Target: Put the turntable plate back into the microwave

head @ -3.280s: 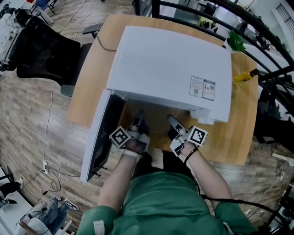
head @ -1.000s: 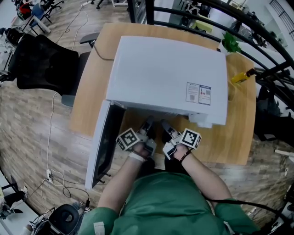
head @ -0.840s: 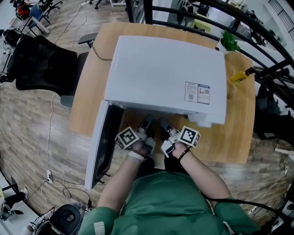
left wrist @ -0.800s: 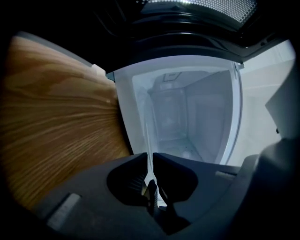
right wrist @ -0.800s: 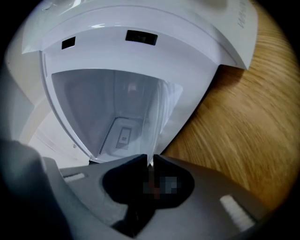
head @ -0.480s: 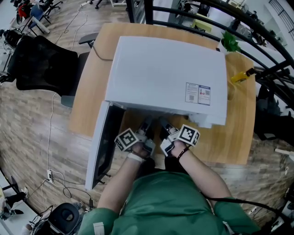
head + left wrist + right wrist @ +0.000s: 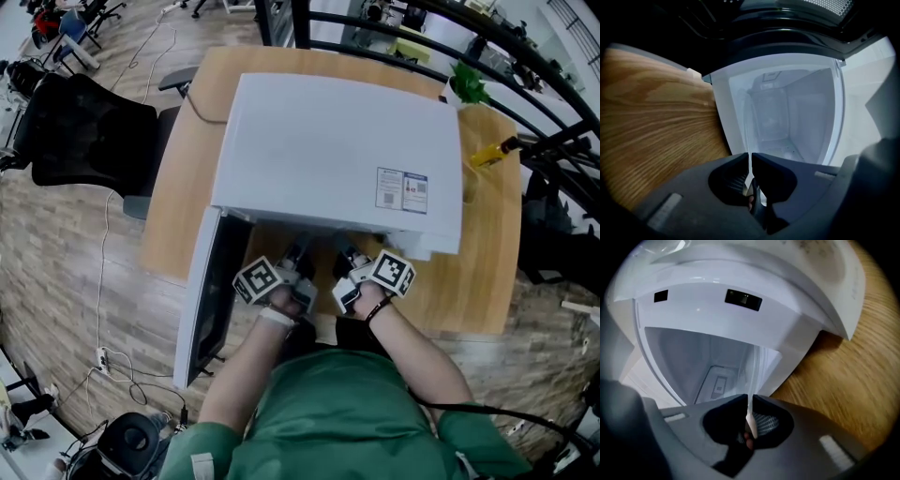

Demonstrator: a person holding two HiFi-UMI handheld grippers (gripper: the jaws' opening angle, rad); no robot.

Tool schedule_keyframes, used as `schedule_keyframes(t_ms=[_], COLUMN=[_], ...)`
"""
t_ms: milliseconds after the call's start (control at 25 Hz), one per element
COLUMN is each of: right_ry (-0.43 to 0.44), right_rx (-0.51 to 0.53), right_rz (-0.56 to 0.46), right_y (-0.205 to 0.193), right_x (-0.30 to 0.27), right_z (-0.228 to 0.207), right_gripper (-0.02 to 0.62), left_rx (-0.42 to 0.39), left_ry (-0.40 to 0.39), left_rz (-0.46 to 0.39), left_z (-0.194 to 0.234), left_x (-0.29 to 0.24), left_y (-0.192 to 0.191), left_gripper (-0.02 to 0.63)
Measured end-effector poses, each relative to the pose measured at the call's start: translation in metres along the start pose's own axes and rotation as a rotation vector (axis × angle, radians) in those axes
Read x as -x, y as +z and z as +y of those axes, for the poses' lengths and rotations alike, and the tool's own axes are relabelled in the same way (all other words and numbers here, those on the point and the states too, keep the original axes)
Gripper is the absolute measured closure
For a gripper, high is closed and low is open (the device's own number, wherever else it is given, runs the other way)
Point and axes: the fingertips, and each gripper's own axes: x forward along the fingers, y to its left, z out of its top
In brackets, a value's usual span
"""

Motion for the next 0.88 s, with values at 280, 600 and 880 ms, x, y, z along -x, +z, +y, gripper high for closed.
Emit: schedule_keyframes(t_ms=[280, 600, 880], right_ry=[-0.048, -0.085, -0.082], right_rx=[0.015, 0.029, 0.04], right_rz=[-0.002, -0.006, -0.014], right_y=[0.002, 0.006, 0.01], right_x=[-0.008, -0.017, -0.024], right_z=[0.0, 0.005, 0.011], right_gripper=[0.563, 0.563, 0.563], left_rx=[-0.003, 0.005, 0.009], left_ry=[0.009, 0.008, 0.0], left_rz=[-0.009, -0.029, -0.042], left_z=[0.002, 0.001, -0.002], left_x=[-0.005, -0.01, -0.012], left_y=[0.005, 0.015, 0.021], left_gripper=[0.575, 0.575, 0.575])
